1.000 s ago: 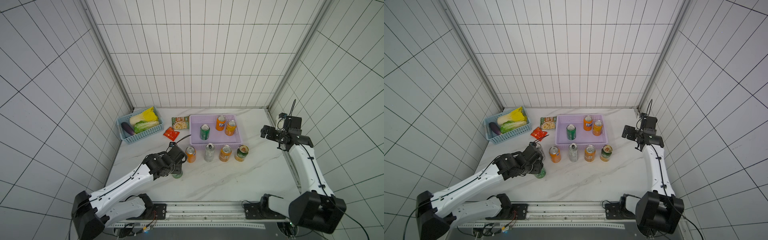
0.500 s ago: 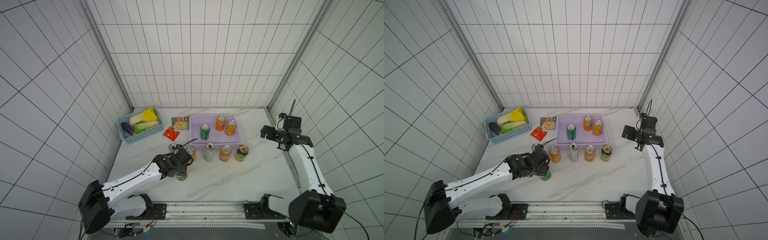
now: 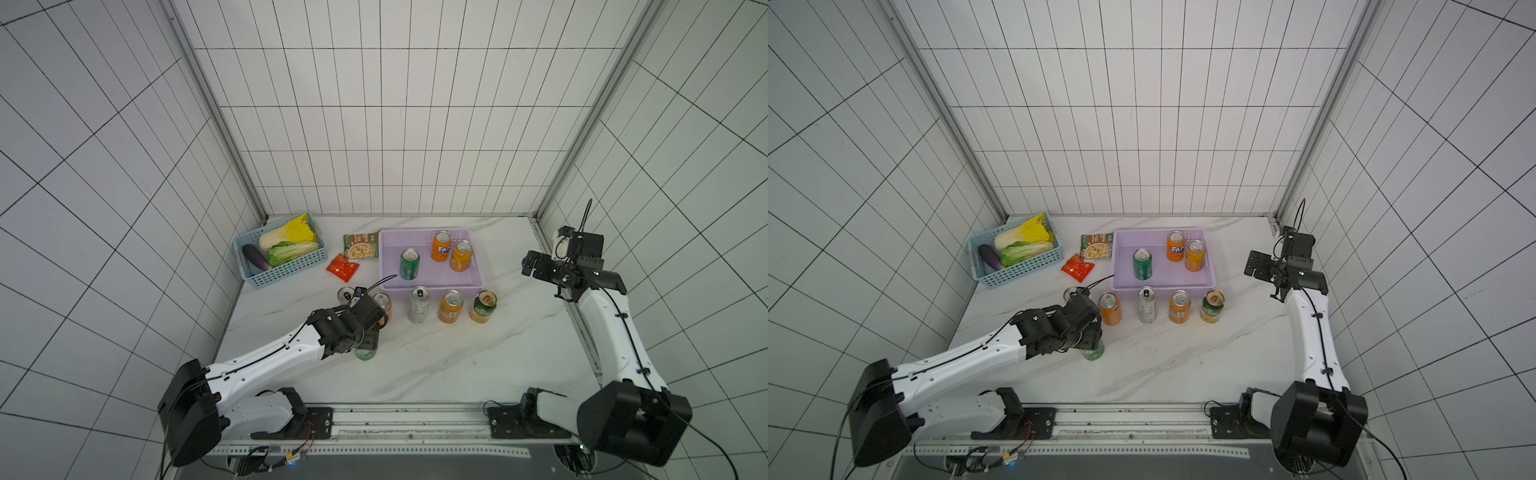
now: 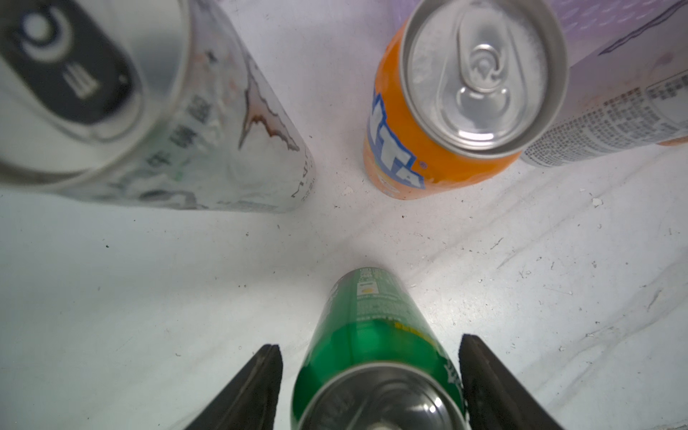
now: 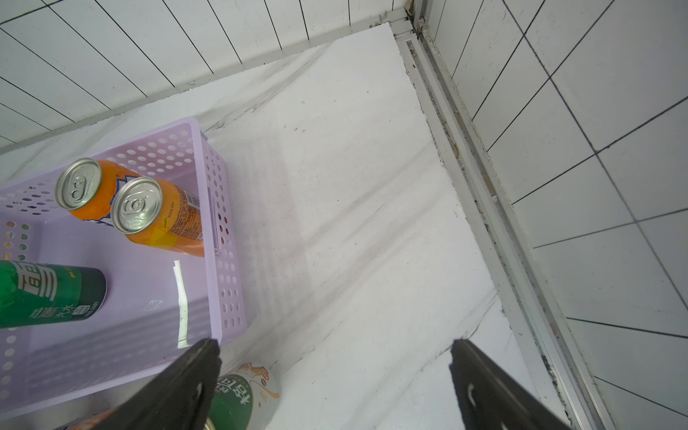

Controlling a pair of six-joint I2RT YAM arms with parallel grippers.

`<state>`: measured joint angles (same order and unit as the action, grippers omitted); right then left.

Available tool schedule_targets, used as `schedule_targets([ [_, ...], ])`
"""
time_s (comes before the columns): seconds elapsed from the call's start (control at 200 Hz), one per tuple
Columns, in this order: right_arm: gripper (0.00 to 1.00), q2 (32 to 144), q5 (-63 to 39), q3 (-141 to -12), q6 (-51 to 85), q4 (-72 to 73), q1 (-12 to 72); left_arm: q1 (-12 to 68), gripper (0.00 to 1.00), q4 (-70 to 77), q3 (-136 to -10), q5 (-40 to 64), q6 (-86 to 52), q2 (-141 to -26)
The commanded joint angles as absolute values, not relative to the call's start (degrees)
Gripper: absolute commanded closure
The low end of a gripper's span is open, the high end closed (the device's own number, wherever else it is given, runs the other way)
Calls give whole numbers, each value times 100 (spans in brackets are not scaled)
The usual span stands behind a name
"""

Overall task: Take out the drinks from the basket
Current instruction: Place the drink at the center of the board, then pick up the drink from the basket.

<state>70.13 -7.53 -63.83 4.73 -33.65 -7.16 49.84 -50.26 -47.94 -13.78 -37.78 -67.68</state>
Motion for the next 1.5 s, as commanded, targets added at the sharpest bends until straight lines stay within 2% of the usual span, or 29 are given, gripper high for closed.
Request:
schedule_targets([
  [0.0, 0, 7005, -784, -6205, 520, -3313, -786, 5010, 25, -5079, -5015, -1447, -3680, -6674],
  [0.15, 0, 6996, -790, -6202, 516, -3313, -788, 5010, 22, -5308, -5308, -1520, -3552, -6562],
  [0.375, 0, 6996, -821, -6197, 503, -3313, -789, 5010, 10, -5782, -5992, -2132, -3198, -6473],
  [0.505, 0, 6991, -843, -6201, 508, -3313, -783, 5001, 2, -5575, -6255, -2522, -2578, -6375],
  [0.595, 0, 6996, -852, -6203, 509, -3313, -786, 4899, 2, -5359, -6452, -2664, -2091, -6387],
  [0.98, 0, 7002, -861, -6199, 502, -3313, -794, 3500, 2, -4407, -7392, -1061, -1310, -7363],
  [1.499, 0, 7005, -914, -6196, 497, -3313, -824, 3241, 2, -4148, -9228, 10, -827, -9444],
])
